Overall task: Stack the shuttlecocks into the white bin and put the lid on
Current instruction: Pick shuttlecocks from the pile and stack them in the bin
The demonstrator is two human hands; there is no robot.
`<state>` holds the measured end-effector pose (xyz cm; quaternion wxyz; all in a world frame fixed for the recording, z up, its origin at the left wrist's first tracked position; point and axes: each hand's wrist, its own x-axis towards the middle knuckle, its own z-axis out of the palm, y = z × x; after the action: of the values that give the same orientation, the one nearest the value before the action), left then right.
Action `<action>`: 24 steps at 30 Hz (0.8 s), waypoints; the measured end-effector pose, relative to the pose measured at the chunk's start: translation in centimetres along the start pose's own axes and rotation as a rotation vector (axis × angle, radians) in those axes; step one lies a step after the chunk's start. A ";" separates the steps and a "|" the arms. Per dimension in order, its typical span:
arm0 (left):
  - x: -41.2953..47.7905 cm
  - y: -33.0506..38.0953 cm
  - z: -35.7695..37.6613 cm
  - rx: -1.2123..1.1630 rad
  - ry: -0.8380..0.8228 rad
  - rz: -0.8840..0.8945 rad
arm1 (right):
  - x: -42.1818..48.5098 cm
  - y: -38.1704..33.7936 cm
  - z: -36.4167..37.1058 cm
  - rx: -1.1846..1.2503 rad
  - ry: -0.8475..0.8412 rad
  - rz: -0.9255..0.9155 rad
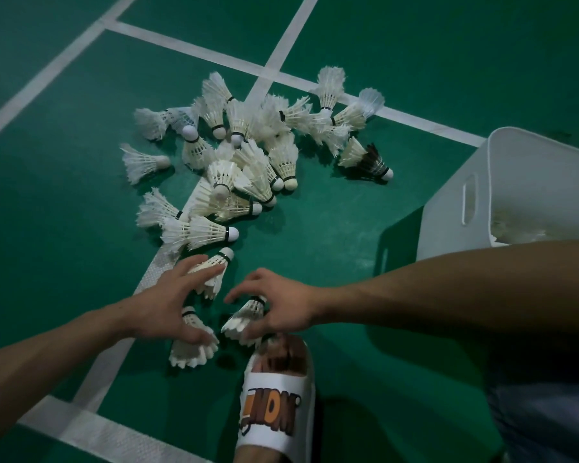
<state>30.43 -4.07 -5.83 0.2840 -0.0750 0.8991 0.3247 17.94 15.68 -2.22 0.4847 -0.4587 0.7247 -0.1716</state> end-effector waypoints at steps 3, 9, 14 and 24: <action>0.2 0.5 -0.3 -0.067 0.053 0.047 | 0.1 -0.6 0.5 -0.079 -0.094 -0.065; 0.4 0.9 0.2 -0.055 0.092 0.119 | 1.4 -0.2 1.0 -0.155 0.069 -0.039; 0.8 1.8 -0.5 -0.110 0.239 0.147 | 0.8 1.0 -0.1 -0.136 0.213 0.032; 3.3 6.6 -4.3 -0.187 0.355 0.117 | -3.7 2.2 -7.2 0.044 0.323 0.120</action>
<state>23.66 -1.46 -1.42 0.0938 -0.1048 0.9038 0.4041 11.02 18.51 1.71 0.3812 -0.3701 0.8154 -0.2297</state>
